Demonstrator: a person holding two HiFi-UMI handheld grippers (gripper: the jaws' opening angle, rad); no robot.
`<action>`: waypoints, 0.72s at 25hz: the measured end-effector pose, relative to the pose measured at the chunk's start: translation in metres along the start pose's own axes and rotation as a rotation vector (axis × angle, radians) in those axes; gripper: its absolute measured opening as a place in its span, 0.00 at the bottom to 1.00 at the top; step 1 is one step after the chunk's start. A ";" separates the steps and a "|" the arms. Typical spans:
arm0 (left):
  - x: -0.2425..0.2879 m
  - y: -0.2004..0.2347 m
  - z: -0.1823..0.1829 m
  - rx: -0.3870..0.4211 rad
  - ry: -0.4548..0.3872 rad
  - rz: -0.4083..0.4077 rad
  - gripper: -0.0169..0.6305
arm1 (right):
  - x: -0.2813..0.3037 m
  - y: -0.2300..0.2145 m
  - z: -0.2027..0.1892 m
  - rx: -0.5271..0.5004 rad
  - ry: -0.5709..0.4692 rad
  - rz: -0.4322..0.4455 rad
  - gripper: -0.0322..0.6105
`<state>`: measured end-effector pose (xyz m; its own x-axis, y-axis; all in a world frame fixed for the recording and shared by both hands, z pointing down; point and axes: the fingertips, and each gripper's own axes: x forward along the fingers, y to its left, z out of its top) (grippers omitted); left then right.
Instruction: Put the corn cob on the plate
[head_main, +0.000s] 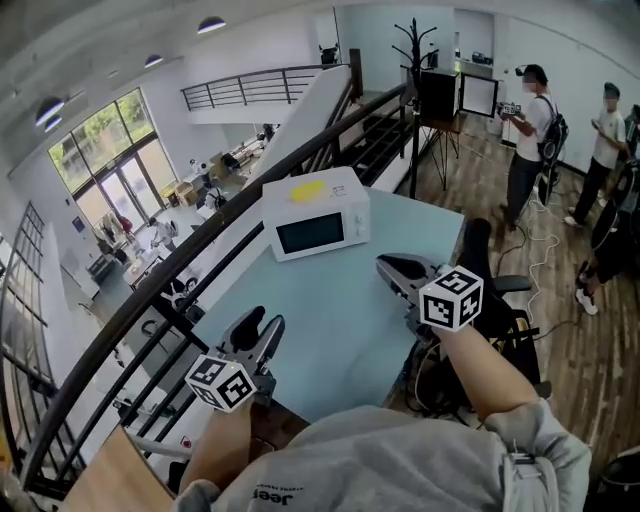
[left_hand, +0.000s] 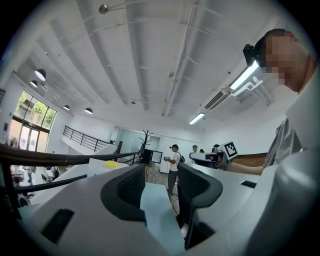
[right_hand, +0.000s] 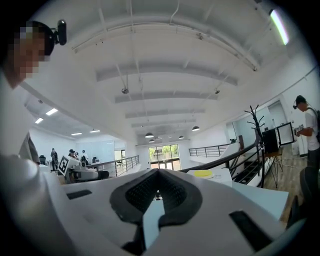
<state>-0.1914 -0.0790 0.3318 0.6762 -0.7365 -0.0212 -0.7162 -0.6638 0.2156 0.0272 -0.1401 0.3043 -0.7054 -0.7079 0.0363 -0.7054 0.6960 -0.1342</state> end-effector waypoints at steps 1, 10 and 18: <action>-0.004 0.003 0.001 -0.004 -0.005 -0.003 0.37 | -0.001 0.004 0.003 0.004 -0.005 -0.004 0.08; -0.025 0.011 0.004 -0.041 -0.047 0.004 0.27 | -0.011 0.022 -0.002 0.048 -0.006 -0.023 0.08; -0.030 0.010 -0.007 -0.067 -0.068 0.029 0.07 | -0.017 0.018 -0.017 0.050 0.027 -0.023 0.08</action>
<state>-0.2179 -0.0630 0.3415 0.6406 -0.7638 -0.0798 -0.7205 -0.6337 0.2817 0.0247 -0.1135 0.3178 -0.6909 -0.7199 0.0663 -0.7178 0.6720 -0.1823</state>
